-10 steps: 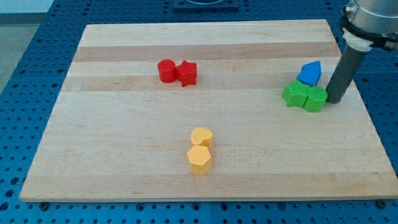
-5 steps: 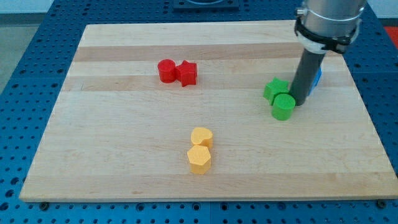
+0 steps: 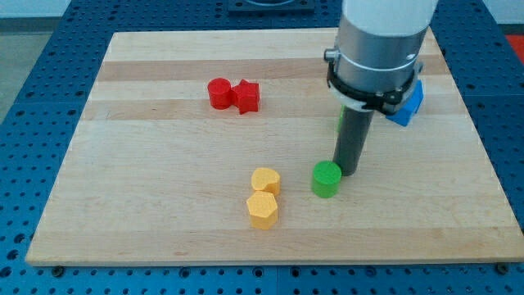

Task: Move the green circle closer to the yellow hexagon

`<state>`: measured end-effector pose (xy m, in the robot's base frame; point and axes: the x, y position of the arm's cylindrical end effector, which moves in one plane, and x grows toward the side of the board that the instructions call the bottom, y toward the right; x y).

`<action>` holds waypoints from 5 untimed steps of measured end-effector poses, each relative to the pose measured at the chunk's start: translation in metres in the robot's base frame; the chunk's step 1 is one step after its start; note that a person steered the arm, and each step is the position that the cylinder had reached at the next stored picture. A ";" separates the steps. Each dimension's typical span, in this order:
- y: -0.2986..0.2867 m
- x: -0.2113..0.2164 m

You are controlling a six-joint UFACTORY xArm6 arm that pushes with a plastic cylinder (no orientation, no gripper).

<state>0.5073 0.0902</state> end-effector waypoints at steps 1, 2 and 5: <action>-0.016 0.014; -0.024 0.027; -0.011 0.046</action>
